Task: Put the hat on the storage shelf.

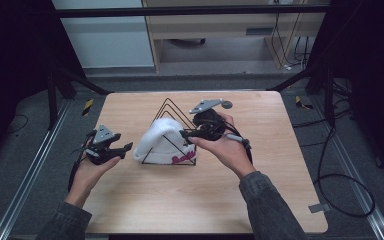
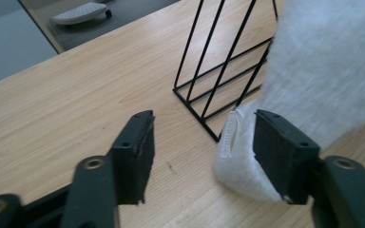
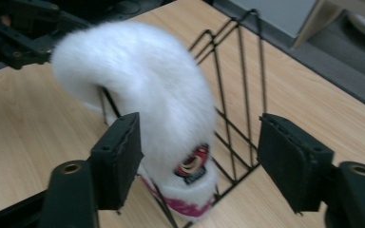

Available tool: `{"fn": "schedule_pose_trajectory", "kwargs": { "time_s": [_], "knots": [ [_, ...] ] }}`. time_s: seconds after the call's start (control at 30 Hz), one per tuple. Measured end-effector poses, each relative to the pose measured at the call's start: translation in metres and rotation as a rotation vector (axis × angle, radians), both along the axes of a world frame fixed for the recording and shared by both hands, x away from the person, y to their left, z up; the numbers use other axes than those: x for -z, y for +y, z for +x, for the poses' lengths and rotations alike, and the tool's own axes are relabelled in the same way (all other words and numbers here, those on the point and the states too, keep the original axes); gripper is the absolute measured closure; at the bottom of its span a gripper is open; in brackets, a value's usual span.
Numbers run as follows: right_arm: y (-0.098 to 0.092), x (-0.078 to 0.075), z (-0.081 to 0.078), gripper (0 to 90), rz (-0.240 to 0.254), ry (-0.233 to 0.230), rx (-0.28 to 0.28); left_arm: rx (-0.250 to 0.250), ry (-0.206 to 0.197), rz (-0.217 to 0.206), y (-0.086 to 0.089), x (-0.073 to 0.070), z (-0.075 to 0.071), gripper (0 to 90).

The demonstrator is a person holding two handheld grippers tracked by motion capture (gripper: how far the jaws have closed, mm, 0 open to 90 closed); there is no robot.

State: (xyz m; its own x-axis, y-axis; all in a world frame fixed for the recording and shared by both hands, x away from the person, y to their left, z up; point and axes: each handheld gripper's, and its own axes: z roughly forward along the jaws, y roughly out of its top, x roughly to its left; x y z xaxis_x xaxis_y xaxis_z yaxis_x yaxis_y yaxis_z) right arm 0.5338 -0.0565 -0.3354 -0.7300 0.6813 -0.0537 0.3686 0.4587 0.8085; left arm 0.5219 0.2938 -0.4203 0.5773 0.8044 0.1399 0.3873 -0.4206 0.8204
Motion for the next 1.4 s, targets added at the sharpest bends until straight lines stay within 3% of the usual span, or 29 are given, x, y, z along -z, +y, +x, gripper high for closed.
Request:
{"fn": "schedule_pose_trajectory", "kwargs": {
  "time_s": [0.03,0.23,0.3,0.4,0.57,0.67,0.83,0.9,1.03,1.1,1.3,1.4],
  "knots": [
    [0.000,0.000,0.000,26.1,0.000,0.000,0.000,-0.006,0.000,0.000,0.001,0.000,0.000,35.4],
    [-0.035,0.005,0.002,13.4,0.051,-0.035,0.111,-0.045,0.026,0.038,0.006,0.004,0.001,11.2],
    [-0.045,0.009,0.002,11.1,0.049,-0.035,0.135,-0.046,0.058,0.049,0.010,0.008,0.001,8.7],
    [-0.054,0.012,0.001,10.9,0.048,-0.046,0.148,-0.042,0.073,0.052,0.012,0.010,0.001,7.7],
    [-0.076,0.026,-0.004,9.9,0.053,-0.026,0.176,-0.039,0.102,0.083,0.016,0.017,0.000,6.9],
    [-0.091,0.039,-0.007,11.3,0.052,-0.006,0.201,-0.041,0.134,0.097,0.018,0.021,-0.001,5.5],
    [-0.111,0.061,-0.014,15.6,0.043,0.038,0.244,-0.050,0.151,0.076,0.024,0.028,-0.003,5.5],
    [-0.123,0.078,-0.018,16.2,0.035,0.050,0.258,-0.050,0.146,0.061,0.025,0.031,-0.005,5.5],
    [-0.131,0.094,-0.022,16.3,0.027,0.066,0.273,-0.044,0.156,0.060,0.027,0.035,-0.006,5.5],
    [-0.136,0.105,-0.025,16.3,0.023,0.078,0.286,-0.051,0.142,0.062,0.026,0.037,-0.007,5.5],
    [-0.152,0.144,-0.031,15.6,0.019,0.139,0.334,-0.047,0.181,0.046,0.028,0.051,-0.009,5.2],
    [-0.155,0.151,-0.032,15.2,0.022,0.150,0.347,-0.051,0.183,0.044,0.029,0.055,-0.010,5.0]
  ]
}}
